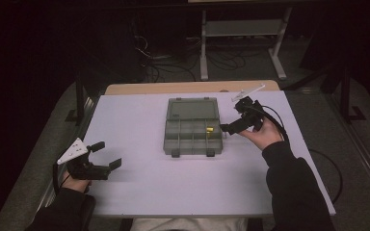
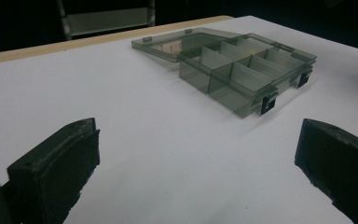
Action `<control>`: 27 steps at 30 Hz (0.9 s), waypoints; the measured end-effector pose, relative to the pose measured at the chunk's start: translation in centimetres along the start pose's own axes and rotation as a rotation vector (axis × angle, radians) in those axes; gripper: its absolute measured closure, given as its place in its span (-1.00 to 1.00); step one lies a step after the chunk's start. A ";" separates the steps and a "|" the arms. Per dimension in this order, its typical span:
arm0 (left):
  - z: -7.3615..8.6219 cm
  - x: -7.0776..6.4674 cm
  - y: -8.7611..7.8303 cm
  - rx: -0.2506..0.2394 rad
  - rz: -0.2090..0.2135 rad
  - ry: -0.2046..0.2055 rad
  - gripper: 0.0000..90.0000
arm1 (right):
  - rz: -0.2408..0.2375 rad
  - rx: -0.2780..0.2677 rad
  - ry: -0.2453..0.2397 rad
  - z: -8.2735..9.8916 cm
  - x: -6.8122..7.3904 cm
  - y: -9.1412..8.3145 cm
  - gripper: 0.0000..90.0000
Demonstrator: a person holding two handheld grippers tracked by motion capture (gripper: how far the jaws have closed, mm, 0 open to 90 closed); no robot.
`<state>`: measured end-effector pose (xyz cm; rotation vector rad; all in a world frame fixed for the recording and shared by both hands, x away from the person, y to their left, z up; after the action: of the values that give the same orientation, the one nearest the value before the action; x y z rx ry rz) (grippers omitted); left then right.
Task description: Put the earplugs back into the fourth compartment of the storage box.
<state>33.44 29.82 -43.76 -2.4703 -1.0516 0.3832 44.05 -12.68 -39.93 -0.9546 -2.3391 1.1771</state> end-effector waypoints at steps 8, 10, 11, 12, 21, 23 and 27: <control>0.0 0.0 0.0 0.000 0.000 0.000 -1.00 | 0.001 -0.052 0.030 2.1 -0.4 -0.8 -1.00; 0.0 0.0 0.0 0.001 -0.001 0.000 -1.00 | -0.003 -0.057 0.036 2.6 -0.4 -1.0 -1.00; 0.0 0.0 0.0 0.000 -0.001 0.000 -1.00 | -0.005 -0.065 0.040 3.0 -0.4 -1.2 -1.00; 0.0 0.0 0.0 0.000 -0.001 0.000 -1.00 | -0.010 -0.071 0.042 3.3 -0.4 -1.3 -1.00; 0.0 0.0 0.0 -0.001 -0.001 -0.002 -1.00 | -0.030 -0.089 0.066 5.1 -0.2 -1.5 -1.00; 0.0 0.0 0.0 -0.003 -0.001 -0.003 -1.00 | -0.037 -0.093 0.072 5.5 -0.1 -1.5 -1.00; 0.0 0.0 0.0 -0.002 -0.001 -0.003 -1.00 | -0.051 -0.099 0.083 6.7 0.3 -1.4 -1.00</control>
<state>33.42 29.83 -43.75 -2.4712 -1.0551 0.3862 39.44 -16.87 -42.81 -0.9514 -2.3597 0.9913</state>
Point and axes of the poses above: each handheld gripper's, and its own axes: y roughly forward along the jaws, z roughly out of its underside, x roughly to its left, the point moved 7 cm from there along y, roughly forward along the jaws, and after that the axes turned 7 degrees about x, right-handed, at the moved point
